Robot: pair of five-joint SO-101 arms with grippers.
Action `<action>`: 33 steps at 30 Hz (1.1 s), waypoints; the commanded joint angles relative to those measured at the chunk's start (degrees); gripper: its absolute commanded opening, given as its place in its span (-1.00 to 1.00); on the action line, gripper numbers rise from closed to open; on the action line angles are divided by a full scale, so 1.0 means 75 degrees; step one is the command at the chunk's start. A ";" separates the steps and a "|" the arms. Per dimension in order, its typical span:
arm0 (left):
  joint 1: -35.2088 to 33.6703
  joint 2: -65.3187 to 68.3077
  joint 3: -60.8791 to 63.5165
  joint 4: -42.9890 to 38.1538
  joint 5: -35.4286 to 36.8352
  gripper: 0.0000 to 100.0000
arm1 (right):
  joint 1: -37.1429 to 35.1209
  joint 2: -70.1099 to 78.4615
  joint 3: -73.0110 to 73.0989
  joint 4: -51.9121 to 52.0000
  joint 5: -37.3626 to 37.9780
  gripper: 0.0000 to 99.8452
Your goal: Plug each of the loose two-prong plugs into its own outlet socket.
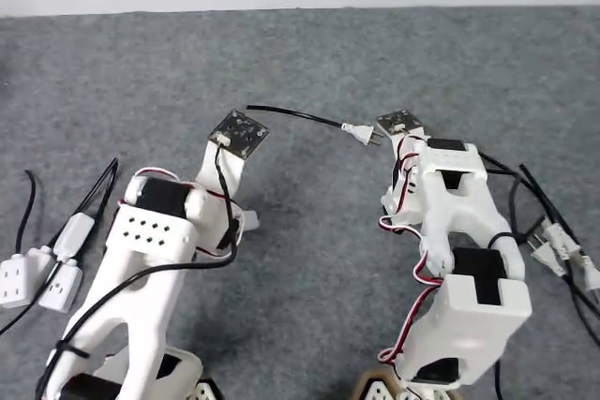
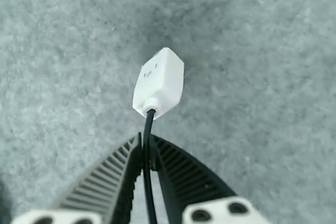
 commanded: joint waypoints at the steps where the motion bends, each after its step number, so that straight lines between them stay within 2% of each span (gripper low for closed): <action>1: 0.0188 0.0211 0.0041 -0.0645 0.0105 -0.98 | -0.0111 -0.0041 0.0000 -0.0182 -0.0047 -0.40; 4: 0.0246 0.0539 0.0018 -0.0832 0.0105 -0.98 | -0.0111 -0.0041 0.0000 -0.0182 -0.0023 -0.40; 10: 0.1477 0.0610 -0.1037 -0.0199 0.0199 -0.98 | -0.0111 -0.0041 0.0000 -0.0182 -0.0012 -0.40; 15: 0.1805 0.0680 -0.1553 -0.0117 0.0539 -0.98 | -0.0088 -0.0029 0.0000 -0.0182 -0.0012 -0.40; 18: 0.1793 0.0692 -0.1061 -0.0621 0.0539 -0.98 | -0.0088 -0.0029 0.0000 -0.0182 -0.0012 -0.40; 23: 0.1758 0.0692 0.0545 -0.2075 0.0492 -0.97 | -0.0100 -0.0029 0.0000 -0.0182 -0.0012 -0.40; 25: 0.1747 0.0668 0.0908 -0.2297 0.0352 -0.91 | -0.0100 -0.0029 0.0000 -0.0182 -0.0012 -0.40; 27: 0.1547 0.0668 0.1037 -0.2286 0.0223 -0.78 | -0.0100 -0.0029 0.0000 -0.0182 -0.0012 -0.40; 30: 0.0715 0.0633 0.1037 -0.2309 0.0141 -0.61 | -0.0100 -0.0029 0.0000 -0.0182 -0.0012 -0.40; 33: -0.0223 0.0633 0.1037 -0.2309 -0.0340 -0.57 | -0.0100 -0.0029 0.0000 -0.0182 -0.0012 -0.40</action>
